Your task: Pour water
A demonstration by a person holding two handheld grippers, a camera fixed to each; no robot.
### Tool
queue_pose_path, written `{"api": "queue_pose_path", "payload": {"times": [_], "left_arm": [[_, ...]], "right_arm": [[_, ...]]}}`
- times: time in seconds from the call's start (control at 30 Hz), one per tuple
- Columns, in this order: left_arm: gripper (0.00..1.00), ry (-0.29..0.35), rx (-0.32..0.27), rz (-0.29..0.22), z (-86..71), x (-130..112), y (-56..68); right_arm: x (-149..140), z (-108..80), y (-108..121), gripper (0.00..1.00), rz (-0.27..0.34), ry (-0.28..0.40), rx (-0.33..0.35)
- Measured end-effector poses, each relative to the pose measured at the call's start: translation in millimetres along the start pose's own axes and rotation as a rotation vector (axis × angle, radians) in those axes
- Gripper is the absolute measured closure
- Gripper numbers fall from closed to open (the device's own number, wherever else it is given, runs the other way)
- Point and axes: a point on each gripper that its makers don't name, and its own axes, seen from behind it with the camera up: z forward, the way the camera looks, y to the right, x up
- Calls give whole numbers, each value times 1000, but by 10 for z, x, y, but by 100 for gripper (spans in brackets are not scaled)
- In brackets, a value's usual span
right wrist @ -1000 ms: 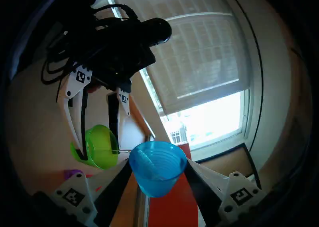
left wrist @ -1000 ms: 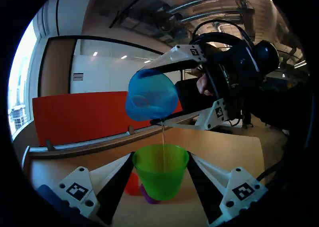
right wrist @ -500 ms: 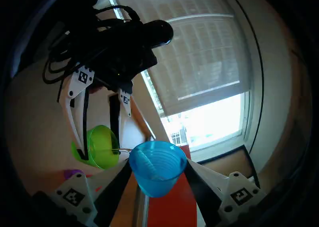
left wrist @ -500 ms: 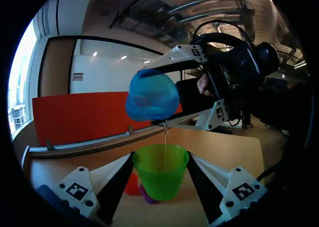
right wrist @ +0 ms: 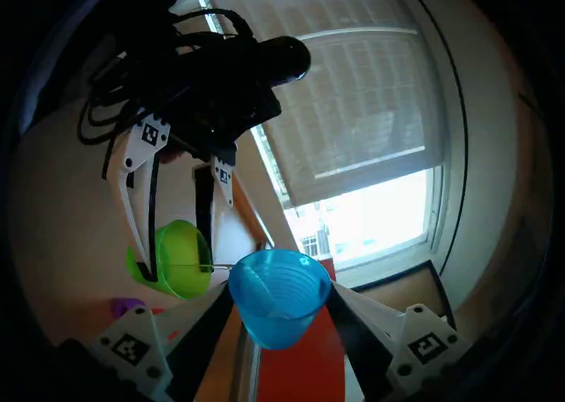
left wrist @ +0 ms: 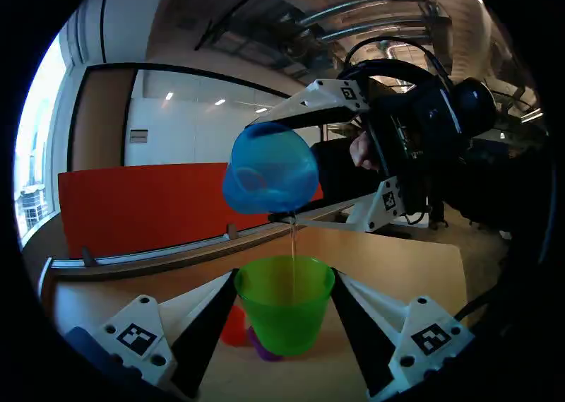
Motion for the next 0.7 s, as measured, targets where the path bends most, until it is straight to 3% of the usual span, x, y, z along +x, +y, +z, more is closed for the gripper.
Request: {"api": "queue_pose_path", "payload": {"times": [0.7], "left_arm": [[10,1,0,4,-5,6,12]], "right_arm": [[7,-32,5,9,-33,-5,-5]]}}
